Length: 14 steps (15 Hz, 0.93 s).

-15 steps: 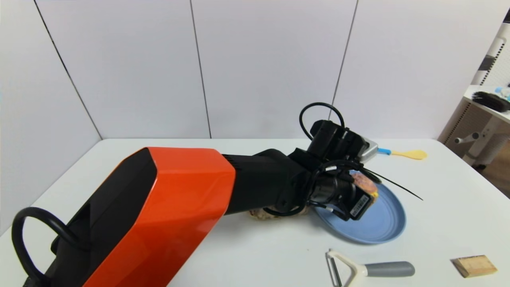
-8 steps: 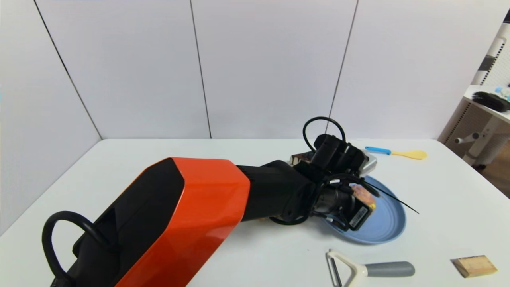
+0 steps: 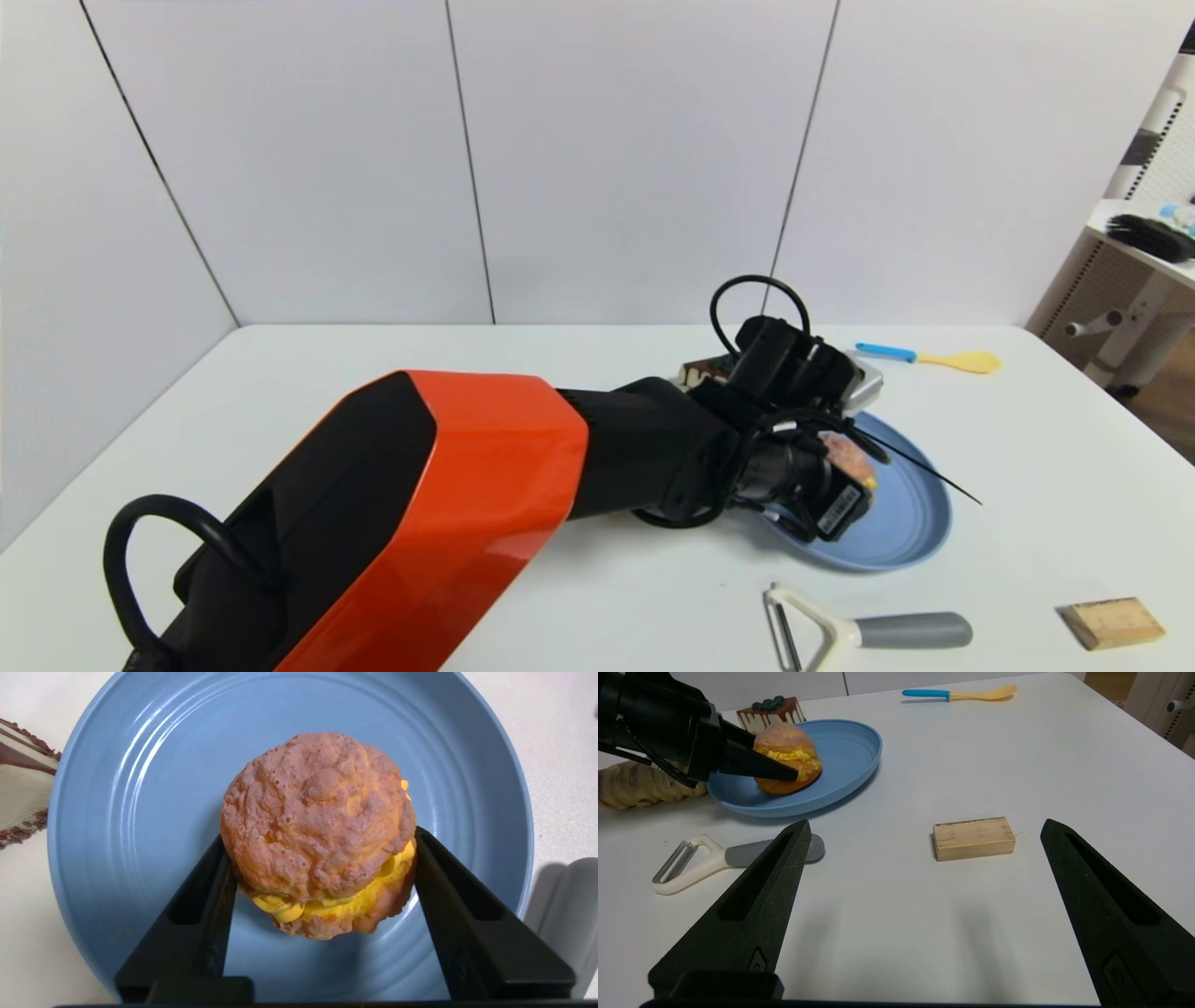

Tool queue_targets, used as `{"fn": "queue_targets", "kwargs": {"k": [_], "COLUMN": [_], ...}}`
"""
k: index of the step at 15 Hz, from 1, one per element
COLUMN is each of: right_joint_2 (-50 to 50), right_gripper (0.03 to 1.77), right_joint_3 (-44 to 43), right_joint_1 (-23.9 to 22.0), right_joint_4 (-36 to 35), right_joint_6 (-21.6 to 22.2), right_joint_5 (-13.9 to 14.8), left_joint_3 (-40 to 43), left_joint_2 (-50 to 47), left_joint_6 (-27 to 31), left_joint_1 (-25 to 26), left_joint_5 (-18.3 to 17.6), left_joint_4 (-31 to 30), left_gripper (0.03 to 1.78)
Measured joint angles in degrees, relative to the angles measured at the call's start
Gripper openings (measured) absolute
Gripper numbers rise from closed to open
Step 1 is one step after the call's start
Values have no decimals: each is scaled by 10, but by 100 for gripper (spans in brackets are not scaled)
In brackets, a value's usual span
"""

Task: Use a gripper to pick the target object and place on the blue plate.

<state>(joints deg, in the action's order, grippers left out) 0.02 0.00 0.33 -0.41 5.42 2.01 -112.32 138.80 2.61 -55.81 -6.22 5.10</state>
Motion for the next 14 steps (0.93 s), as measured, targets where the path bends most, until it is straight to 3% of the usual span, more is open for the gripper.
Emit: {"fn": "queue_targets", "kwargs": {"k": [5, 14], "right_joint_2": [0, 0], "right_gripper": [170, 170], "right_joint_3": [0, 0], "right_joint_1": [0, 0], "right_joint_4": [0, 0], "right_joint_6": [0, 0], "right_joint_5": [0, 0], "left_joint_3": [8, 126], "left_joint_2": [-31, -234], "left_joint_6": [1, 2], "left_joint_1": [-1, -8], "left_joint_5": [-2, -1], "left_joint_4": [13, 83], "left_gripper": [145, 163]}}
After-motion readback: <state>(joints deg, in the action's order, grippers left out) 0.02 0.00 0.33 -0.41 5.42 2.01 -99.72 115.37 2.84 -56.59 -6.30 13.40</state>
